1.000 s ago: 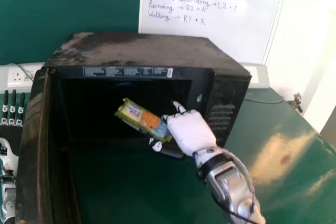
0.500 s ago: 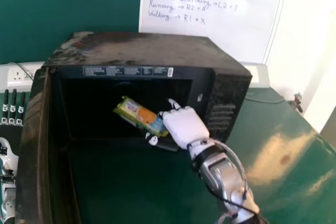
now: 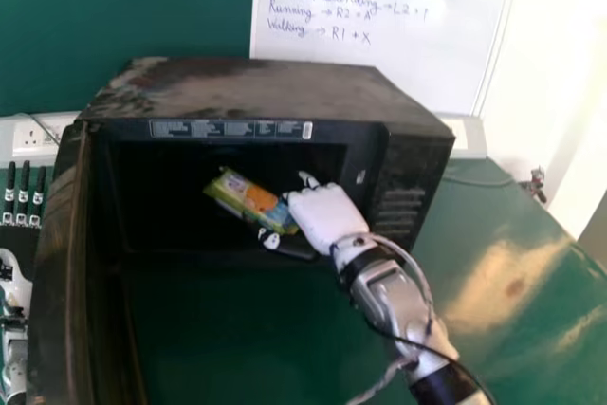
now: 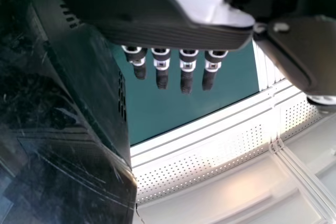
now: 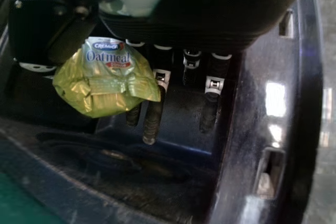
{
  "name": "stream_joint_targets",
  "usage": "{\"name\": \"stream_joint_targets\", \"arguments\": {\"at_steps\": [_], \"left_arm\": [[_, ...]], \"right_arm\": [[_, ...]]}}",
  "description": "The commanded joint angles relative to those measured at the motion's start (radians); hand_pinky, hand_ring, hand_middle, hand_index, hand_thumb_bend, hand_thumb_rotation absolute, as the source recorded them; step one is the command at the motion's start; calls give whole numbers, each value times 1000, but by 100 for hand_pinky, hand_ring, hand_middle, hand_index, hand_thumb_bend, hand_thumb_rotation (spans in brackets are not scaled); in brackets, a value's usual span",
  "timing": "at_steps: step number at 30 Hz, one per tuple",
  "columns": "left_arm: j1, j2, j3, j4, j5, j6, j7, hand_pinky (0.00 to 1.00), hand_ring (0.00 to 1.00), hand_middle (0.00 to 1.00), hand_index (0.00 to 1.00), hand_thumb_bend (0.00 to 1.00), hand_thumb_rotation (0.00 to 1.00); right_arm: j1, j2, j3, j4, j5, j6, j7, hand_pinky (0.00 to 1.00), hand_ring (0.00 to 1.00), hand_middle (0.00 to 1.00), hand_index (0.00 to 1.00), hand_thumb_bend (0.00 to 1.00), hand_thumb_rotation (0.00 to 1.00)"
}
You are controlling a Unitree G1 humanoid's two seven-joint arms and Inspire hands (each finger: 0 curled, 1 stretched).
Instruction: Put biscuit inside oven
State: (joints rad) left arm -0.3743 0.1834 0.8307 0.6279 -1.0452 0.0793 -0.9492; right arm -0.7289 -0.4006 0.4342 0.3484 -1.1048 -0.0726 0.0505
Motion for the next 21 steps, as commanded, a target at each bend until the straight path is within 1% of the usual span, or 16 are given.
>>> {"name": "stream_joint_targets", "arguments": {"at_steps": [1, 4, 6, 8, 12, 13, 16, 18, 20, 21], "left_arm": [[53, -41, -1, 45, -5, 12, -7, 0, 0, 100, 100, 46, 100], [56, -49, -2, 30, -5, 11, 11, 0, 0, 100, 100, 46, 100], [57, -52, -1, 25, -4, 9, 15, 0, 0, 100, 100, 46, 100], [59, -56, -2, 19, -2, 4, 19, 0, 0, 100, 100, 45, 100], [57, -54, 0, 23, -8, 16, 22, 0, 0, 100, 100, 46, 100], [57, -53, 0, 24, -8, 18, 23, 0, 0, 99, 100, 46, 100], [55, -55, 0, 26, -4, 11, 19, 0, 0, 100, 100, 45, 100], [56, -58, 0, 21, -4, 9, 24, 0, 0, 100, 100, 45, 100], [58, -59, -2, 16, -6, 16, 25, 0, 0, 100, 100, 45, 100], [59, -60, -3, 13, -4, 14, 26, 0, 0, 100, 100, 45, 100]], "right_arm": [[-55, 6, 7, 41, 15, -2, -33, 53, 52, 47, 53, 52, 0], [-90, 19, 17, 110, 18, 1, -70, 52, 50, 45, 54, 52, 0], [-114, 30, 24, 157, 25, 0, -90, 52, 42, 48, 56, 51, 0], [-134, 38, 34, 195, 29, 0, -108, 53, 41, 49, 57, 51, 0], [-165, 51, 52, 252, 34, -10, -159, 48, 41, 47, 57, 51, 0], [-174, 57, 54, 271, 41, -15, -170, 48, 41, 46, 56, 51, 0], [-205, 72, 65, 341, 55, -33, -216, 54, 43, 47, 56, 51, 0], [-228, 83, 76, 394, 61, -45, -252, 57, 44, 48, 55, 51, 0], [-252, 92, 88, 445, 66, -63, -286, 55, 44, 48, 56, 51, 0], [-262, 96, 93, 470, 69, -73, -306, 54, 44, 50, 52, 51, 0]]}}
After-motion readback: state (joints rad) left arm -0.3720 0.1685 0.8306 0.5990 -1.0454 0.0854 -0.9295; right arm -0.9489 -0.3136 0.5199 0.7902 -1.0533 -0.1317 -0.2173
